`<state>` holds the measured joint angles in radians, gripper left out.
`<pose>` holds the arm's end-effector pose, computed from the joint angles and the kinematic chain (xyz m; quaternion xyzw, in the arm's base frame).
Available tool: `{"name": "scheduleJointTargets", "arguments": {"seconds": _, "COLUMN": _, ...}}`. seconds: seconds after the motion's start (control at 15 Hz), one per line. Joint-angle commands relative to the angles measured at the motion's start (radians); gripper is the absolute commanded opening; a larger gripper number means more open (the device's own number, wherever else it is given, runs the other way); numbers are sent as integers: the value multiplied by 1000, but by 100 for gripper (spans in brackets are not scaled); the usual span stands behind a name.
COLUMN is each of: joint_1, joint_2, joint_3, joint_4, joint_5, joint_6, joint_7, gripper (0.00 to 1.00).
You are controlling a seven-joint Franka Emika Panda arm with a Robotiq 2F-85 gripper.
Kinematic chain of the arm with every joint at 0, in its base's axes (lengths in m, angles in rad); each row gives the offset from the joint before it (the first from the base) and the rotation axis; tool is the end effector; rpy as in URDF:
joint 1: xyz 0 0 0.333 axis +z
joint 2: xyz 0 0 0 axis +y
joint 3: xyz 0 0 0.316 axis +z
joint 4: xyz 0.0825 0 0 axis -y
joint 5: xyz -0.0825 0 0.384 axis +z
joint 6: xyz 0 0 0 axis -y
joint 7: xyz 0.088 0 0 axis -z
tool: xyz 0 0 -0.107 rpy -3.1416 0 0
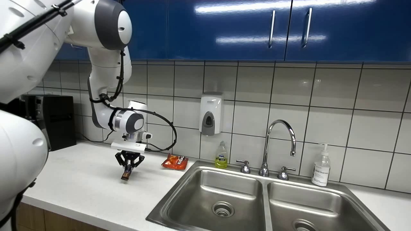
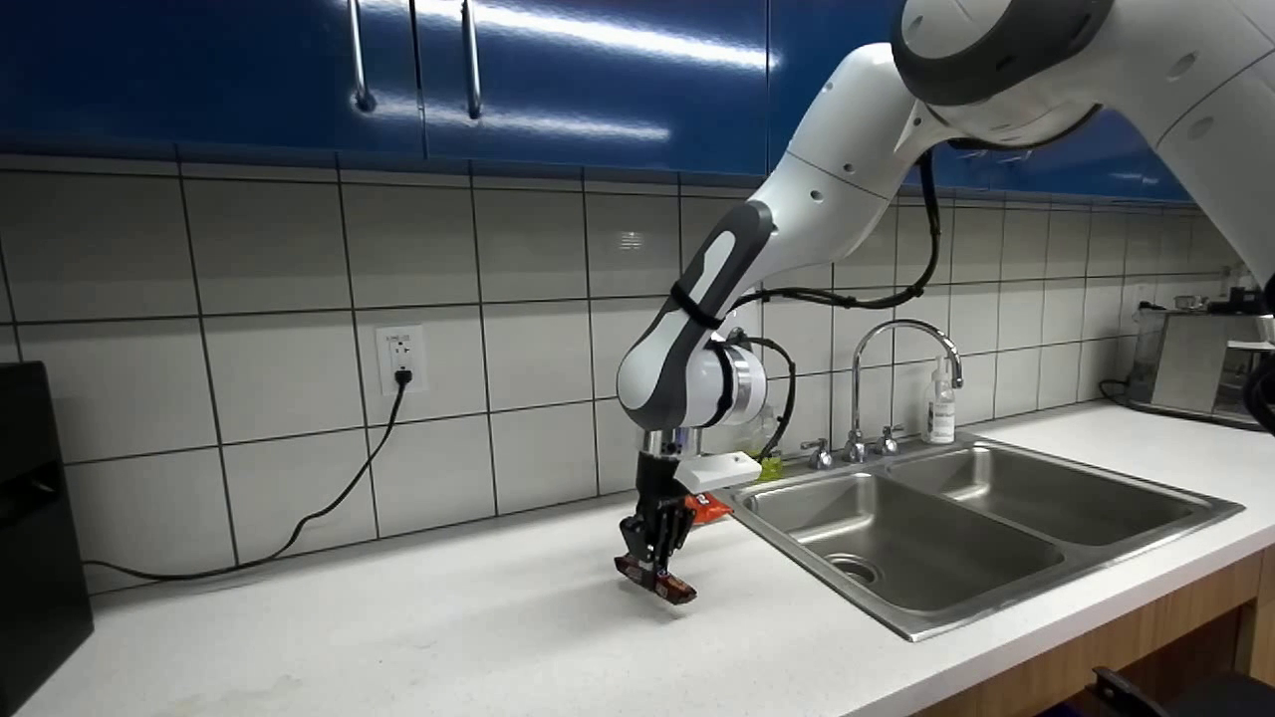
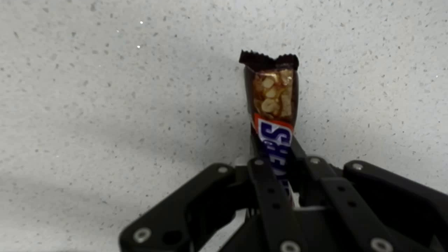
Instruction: Pick up the object from the counter and put it in the sink
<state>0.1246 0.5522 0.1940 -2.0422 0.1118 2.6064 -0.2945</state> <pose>0.5678 0.1841 0.1733 -0.9673 -0.2408 -0.0079 0.0795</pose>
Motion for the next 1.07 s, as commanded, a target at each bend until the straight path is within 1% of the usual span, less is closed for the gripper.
{"name": "scheduleJointTargets", "arguments": {"seconds": 0.0, "joint_1": -37, "joint_2": -44, "joint_3": 22, "joint_4": -19, "joint_5": 14, "joint_6": -6, "joint_7": 27, "gripper": 4}}
{"name": "scheduleJointTargets", "arguments": {"seconds": 0.27, "joint_1": -79, "joint_2": -73, "joint_3": 24, "joint_4": -47, "joint_5": 61, "joint_6": 26, "joint_7": 24, "gripper": 4}}
{"name": "scheduleJointTargets", "arguments": {"seconds": 0.53, "joint_1": -154, "joint_2": -115, "joint_3": 25, "joint_4": -103, "joint_5": 140, "joint_6": 76, "joint_7": 11, "gripper": 4}}
{"name": "scheduleJointTargets", "arguments": {"seconds": 1.0, "joint_1": -275, "joint_2": -184, "joint_3": 19, "joint_4": -213, "joint_5": 237, "joint_6": 195, "joint_7": -1, "gripper": 4}}
